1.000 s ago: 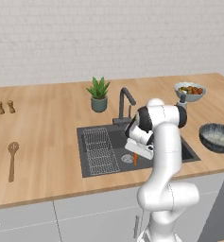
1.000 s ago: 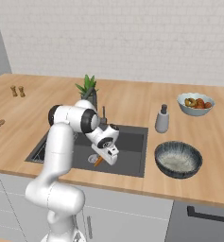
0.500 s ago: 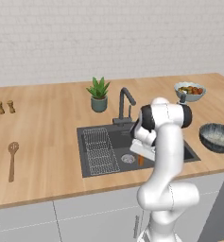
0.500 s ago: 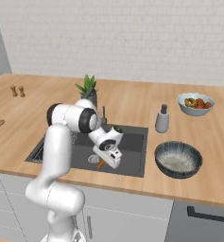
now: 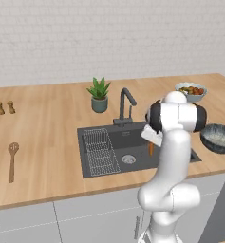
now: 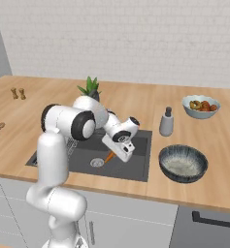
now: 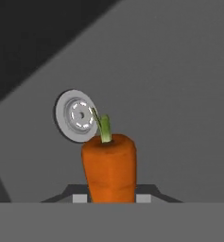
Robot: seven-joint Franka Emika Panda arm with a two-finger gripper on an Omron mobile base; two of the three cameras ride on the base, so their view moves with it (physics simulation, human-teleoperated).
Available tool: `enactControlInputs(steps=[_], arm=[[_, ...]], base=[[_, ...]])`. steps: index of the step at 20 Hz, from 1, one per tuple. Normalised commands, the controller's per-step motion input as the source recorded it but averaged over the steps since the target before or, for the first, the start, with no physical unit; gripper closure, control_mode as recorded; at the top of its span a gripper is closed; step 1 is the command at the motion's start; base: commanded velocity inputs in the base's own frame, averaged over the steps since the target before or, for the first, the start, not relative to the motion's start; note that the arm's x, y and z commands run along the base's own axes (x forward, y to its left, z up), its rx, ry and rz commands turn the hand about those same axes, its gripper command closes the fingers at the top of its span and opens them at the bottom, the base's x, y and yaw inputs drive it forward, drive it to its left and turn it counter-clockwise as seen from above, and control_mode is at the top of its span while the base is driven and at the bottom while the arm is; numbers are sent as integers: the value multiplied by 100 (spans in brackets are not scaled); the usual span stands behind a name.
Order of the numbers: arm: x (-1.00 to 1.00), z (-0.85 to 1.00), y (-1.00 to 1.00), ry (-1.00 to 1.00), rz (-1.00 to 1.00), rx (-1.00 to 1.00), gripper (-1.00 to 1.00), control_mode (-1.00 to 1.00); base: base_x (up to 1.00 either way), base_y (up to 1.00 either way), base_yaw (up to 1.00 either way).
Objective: Pick the carrot from the sink and place it in the bowl. Then pick the bowl and place it in the microwave. Then close the microwave door and press the start button.
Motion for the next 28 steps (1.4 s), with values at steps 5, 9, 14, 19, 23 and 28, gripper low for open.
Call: enactControlInputs(steps=[5,9,14,19,23,28], arm=[[-2,100,-37,-15,18,2,100,-100],[-44,71,-25,-30,5,-10,100,-100],[-75,33,-21,-33,2,-20,100,-100],[-84,59,-19,-10,-1,-16,100,-100],[-56,80,-50,0,0,-3,100,-100],[-35,45,-88,0,0,0,100,-100]], base=[[0,0,0],[0,0,0],[0,0,0],[0,0,0],[0,0,0],[0,0,0]])
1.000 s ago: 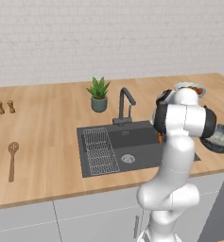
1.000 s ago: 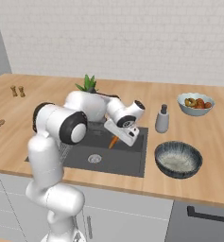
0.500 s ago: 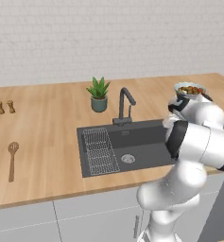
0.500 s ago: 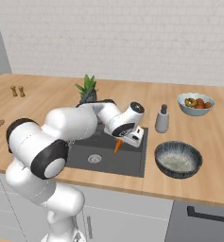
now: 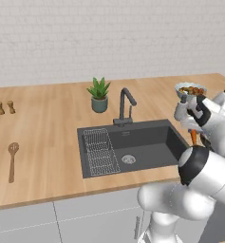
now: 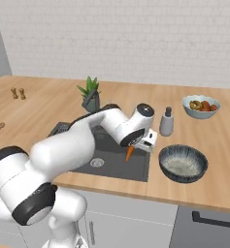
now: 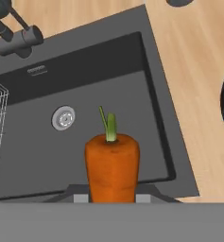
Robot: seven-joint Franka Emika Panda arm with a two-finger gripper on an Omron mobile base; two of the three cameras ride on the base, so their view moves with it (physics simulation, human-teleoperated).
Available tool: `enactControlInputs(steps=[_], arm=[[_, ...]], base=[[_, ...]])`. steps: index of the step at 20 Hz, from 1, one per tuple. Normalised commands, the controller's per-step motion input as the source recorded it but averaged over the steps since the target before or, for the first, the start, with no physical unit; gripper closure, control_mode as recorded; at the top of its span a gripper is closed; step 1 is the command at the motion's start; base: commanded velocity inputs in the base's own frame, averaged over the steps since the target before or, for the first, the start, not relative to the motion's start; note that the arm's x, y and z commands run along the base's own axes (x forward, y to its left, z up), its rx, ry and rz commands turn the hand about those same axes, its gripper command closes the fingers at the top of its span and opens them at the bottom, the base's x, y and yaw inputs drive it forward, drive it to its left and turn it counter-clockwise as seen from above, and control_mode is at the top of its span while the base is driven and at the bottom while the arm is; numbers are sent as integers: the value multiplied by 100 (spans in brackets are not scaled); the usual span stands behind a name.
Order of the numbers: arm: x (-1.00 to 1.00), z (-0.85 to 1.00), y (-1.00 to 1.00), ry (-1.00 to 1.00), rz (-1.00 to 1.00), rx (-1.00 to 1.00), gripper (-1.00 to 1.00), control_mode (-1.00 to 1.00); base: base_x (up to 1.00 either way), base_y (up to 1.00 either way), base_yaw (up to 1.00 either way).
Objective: Pick the carrot from the sink and place it in the bowl. Then pick the bowl and place it in the microwave. Then close the microwave door and press the start button.
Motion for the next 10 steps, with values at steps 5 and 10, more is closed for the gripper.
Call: enactControlInputs(steps=[5,10], arm=[[-5,3,-100,0,0,0,100,-100],[20,0,-96,8,-2,0,100,-100]], base=[[0,0,0],[0,0,0]])
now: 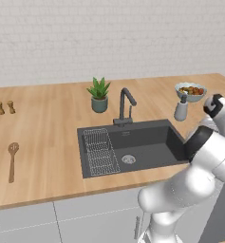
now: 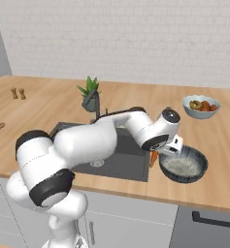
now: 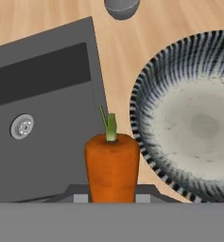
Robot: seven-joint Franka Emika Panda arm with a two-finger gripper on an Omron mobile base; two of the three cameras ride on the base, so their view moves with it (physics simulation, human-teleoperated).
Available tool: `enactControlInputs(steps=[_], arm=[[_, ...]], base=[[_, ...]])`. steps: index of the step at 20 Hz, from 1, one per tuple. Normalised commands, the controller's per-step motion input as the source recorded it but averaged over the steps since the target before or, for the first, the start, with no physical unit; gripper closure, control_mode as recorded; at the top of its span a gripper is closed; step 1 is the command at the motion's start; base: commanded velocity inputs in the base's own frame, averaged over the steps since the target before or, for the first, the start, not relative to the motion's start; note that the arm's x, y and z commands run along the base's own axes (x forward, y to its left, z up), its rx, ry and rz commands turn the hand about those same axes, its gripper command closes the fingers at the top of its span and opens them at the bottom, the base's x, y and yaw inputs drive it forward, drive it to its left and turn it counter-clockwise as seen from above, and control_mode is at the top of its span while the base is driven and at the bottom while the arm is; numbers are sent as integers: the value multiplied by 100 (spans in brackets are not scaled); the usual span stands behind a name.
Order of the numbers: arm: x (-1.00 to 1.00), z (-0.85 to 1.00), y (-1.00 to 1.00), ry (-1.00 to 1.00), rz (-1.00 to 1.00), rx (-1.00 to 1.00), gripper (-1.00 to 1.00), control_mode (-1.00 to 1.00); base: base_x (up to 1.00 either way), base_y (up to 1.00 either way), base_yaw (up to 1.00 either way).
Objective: Pick the carrot from the sink and place it in the bowl. Then pick the bowl and place it in the microwave. Then close the microwave door and press the start button.
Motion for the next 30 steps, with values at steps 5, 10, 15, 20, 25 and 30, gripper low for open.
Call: enactControlInputs(steps=[5,10,15,20,25,30], arm=[[25,-1,-80,12,-4,0,100,-100],[46,-9,-49,2,-1,-1,100,-100],[18,-66,-19,0,0,-7,100,-100],[0,-51,-3,0,0,-6,-100,-100],[25,4,0,0,0,0,-100,-100],[20,20,9,0,2,0,-100,-100]], base=[[0,0,0],[0,0,0],[0,0,0],[0,0,0],[0,0,0],[0,0,0]])
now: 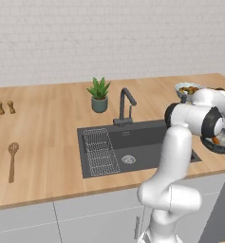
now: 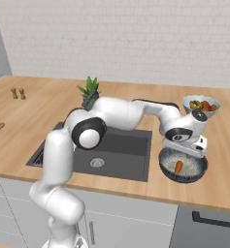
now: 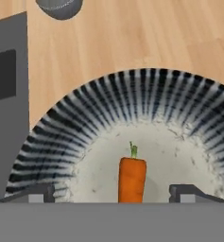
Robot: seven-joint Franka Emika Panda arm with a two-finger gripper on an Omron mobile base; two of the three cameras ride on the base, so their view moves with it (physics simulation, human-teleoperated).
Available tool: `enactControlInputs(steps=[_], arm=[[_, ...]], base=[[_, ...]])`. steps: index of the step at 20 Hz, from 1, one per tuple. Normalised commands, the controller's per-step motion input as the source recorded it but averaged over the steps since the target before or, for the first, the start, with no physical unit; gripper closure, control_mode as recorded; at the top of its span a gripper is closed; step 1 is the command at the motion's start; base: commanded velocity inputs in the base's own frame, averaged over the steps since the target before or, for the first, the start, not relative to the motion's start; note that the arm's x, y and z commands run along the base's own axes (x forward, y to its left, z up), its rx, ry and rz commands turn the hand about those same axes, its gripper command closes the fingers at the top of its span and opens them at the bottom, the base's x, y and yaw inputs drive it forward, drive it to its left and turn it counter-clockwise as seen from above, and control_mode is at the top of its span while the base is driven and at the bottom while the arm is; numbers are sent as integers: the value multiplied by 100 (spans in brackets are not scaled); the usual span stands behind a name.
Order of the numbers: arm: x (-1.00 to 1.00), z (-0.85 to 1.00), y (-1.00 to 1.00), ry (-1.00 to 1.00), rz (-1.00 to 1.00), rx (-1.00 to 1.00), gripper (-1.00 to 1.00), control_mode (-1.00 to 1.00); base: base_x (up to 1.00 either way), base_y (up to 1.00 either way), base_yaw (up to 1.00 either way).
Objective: Pick the carrot from the sink and place it in the bowl. Then pick the bowl and place it in the microwave. Then close the microwave door and press the start button.
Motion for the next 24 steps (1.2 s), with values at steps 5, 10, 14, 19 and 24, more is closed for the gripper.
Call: enactControlInputs(steps=[5,10,14,19,24], arm=[[-49,-13,97,5,12,-13,-100,-100],[-31,-61,85,14,10,-24,-100,-100],[37,-52,8,21,2,-28,-100,-100],[32,-30,-25,8,0,-18,-100,-100],[8,-16,-50,2,0,-5,-100,-100]], base=[[0,0,0],[0,0,0],[0,0,0],[0,0,0],[0,0,0]])
